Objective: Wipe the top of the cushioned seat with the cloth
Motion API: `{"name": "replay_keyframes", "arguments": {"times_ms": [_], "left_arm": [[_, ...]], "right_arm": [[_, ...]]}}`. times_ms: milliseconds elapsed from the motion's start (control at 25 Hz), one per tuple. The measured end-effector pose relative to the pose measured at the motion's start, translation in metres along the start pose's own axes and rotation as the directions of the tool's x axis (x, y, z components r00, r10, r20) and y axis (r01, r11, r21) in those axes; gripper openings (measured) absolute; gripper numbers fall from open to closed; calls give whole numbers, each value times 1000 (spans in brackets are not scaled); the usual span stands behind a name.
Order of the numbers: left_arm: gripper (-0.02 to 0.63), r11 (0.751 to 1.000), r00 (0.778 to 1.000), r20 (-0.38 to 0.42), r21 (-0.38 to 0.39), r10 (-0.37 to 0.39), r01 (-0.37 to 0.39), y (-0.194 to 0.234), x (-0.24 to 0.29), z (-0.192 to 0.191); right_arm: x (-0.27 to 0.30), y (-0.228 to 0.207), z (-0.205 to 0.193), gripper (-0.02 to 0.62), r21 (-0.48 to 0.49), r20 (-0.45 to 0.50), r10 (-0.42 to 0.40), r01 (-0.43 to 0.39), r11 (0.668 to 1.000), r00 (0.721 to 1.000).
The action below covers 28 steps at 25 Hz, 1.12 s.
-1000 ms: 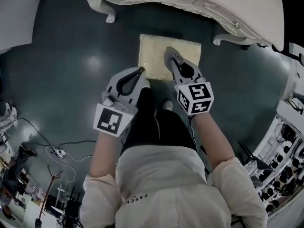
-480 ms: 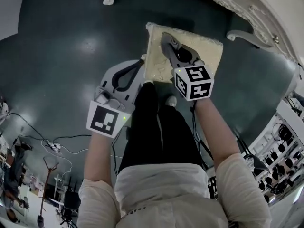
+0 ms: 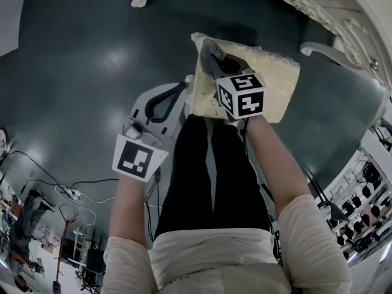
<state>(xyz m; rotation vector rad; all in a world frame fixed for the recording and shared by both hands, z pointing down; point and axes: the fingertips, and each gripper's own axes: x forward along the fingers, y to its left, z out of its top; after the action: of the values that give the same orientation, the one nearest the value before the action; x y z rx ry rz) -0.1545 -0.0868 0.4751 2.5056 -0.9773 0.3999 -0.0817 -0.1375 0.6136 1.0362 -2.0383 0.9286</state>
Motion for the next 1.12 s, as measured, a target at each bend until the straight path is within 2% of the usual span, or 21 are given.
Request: {"name": "replay_keyframes", "arguments": {"times_ms": [160, 360, 680, 800, 1120], "left_arm": [[2, 999, 999, -31, 23, -27, 27, -4, 10, -5], [2, 1000, 1000, -10, 15, -17, 17, -9, 23, 3], [2, 999, 1000, 9, 31, -16, 16, -25, 43, 20], [2, 998, 999, -4, 48, -38, 39, -41, 48, 24], [2, 998, 999, -15, 40, -39, 40, -68, 81, 24]], "right_arm": [[8, -9, -2, 26, 0, 0, 20, -20, 1000, 1000], [4, -15, -5, 27, -52, -8, 30, -31, 998, 1000], [-10, -44, -10, 26, -66, -26, -4, 2, 998, 1000], [-22, -54, -15, 28, -72, -32, -19, 17, 997, 999], [-41, -99, -30, 26, -51, -31, -30, 29, 998, 999]]}}
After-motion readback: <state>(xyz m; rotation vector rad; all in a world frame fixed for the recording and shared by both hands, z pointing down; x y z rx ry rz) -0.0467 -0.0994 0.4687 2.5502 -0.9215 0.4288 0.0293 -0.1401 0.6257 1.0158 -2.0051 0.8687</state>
